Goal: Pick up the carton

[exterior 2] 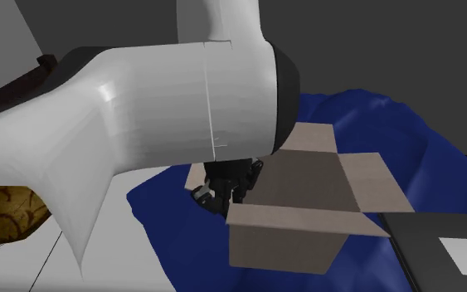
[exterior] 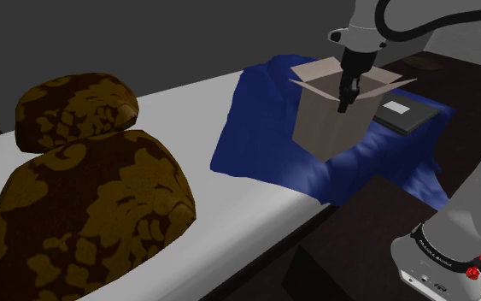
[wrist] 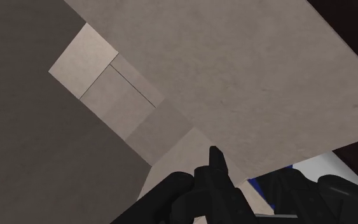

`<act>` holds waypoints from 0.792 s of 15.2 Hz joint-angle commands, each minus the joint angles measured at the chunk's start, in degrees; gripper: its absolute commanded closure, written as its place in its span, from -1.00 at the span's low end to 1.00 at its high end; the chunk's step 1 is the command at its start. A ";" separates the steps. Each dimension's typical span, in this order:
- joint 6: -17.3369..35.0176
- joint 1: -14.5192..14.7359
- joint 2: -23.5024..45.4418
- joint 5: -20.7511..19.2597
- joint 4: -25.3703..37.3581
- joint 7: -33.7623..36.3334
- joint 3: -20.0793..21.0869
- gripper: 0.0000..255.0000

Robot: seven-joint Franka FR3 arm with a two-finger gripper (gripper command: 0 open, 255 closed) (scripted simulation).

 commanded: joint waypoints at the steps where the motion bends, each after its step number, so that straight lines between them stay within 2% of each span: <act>1: -1.38 0.03 -0.14 0.06 1.19 -0.02 0.10 1.00; 12: -9.78 0.20 0.14 0.44 9.88 -0.38 0.51 1.00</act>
